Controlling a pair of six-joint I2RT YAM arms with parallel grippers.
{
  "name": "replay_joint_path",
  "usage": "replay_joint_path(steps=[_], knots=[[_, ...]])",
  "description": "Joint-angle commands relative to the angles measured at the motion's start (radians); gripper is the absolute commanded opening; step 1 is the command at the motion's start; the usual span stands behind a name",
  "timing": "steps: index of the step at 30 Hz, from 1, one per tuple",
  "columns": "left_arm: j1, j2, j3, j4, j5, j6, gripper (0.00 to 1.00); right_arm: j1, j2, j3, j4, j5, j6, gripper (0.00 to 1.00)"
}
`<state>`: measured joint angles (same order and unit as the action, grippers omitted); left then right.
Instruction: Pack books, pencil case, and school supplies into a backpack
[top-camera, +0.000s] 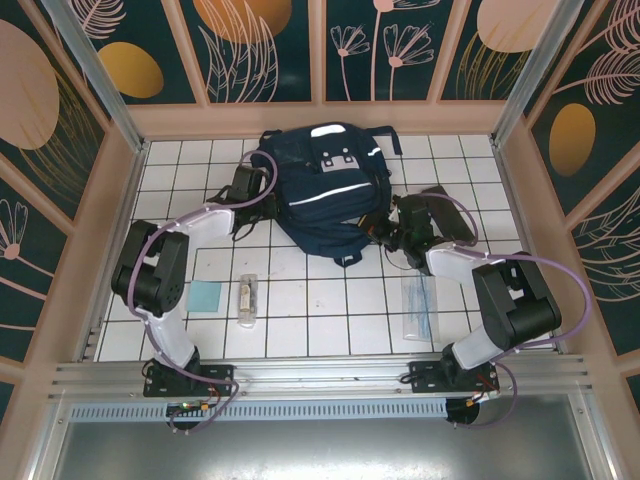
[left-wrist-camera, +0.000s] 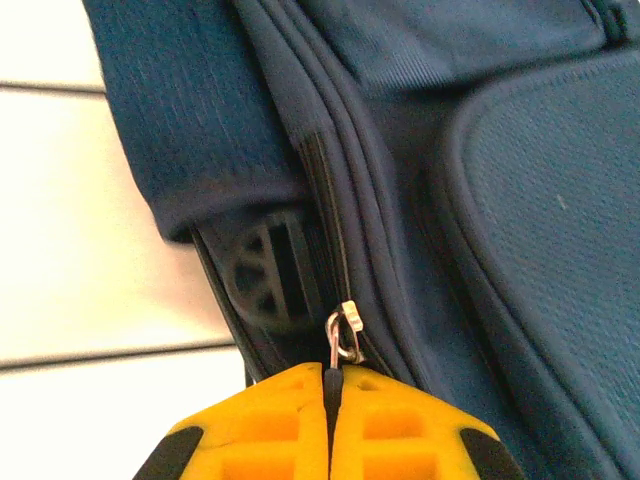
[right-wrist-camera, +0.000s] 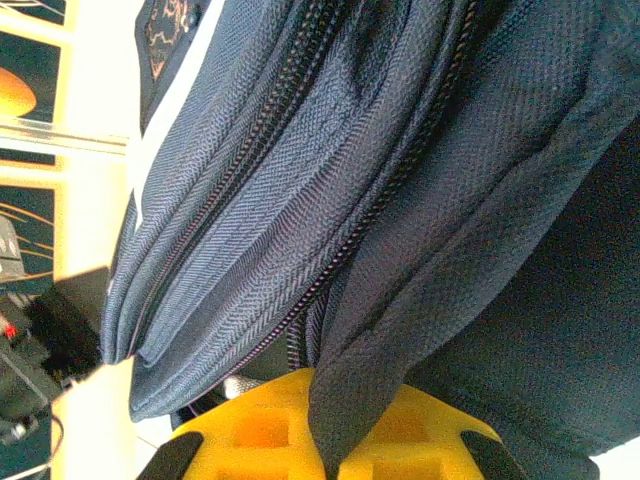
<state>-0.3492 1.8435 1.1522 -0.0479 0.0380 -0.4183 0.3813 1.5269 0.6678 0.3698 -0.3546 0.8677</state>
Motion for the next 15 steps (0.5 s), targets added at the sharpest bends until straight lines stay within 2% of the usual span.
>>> replay_joint_path(steps=[1,10,11,14,15], knots=[[0.072,0.055,0.074,0.075,-0.231,0.049,0.00,-0.025,-0.048,0.027,-0.046,0.023,-0.070,0.00],[0.103,0.142,0.147,0.100,-0.261,0.097,0.00,-0.026,-0.057,0.061,-0.125,0.009,-0.131,0.00],[0.103,0.144,0.157,0.086,-0.246,0.092,0.05,-0.026,-0.053,0.070,-0.130,0.002,-0.136,0.00],[0.103,0.123,0.164,0.045,-0.180,0.058,0.45,-0.024,-0.050,0.101,-0.152,-0.010,-0.156,0.00],[0.103,0.107,0.158,0.035,-0.157,0.045,0.56,-0.024,-0.053,0.111,-0.163,-0.008,-0.163,0.07]])
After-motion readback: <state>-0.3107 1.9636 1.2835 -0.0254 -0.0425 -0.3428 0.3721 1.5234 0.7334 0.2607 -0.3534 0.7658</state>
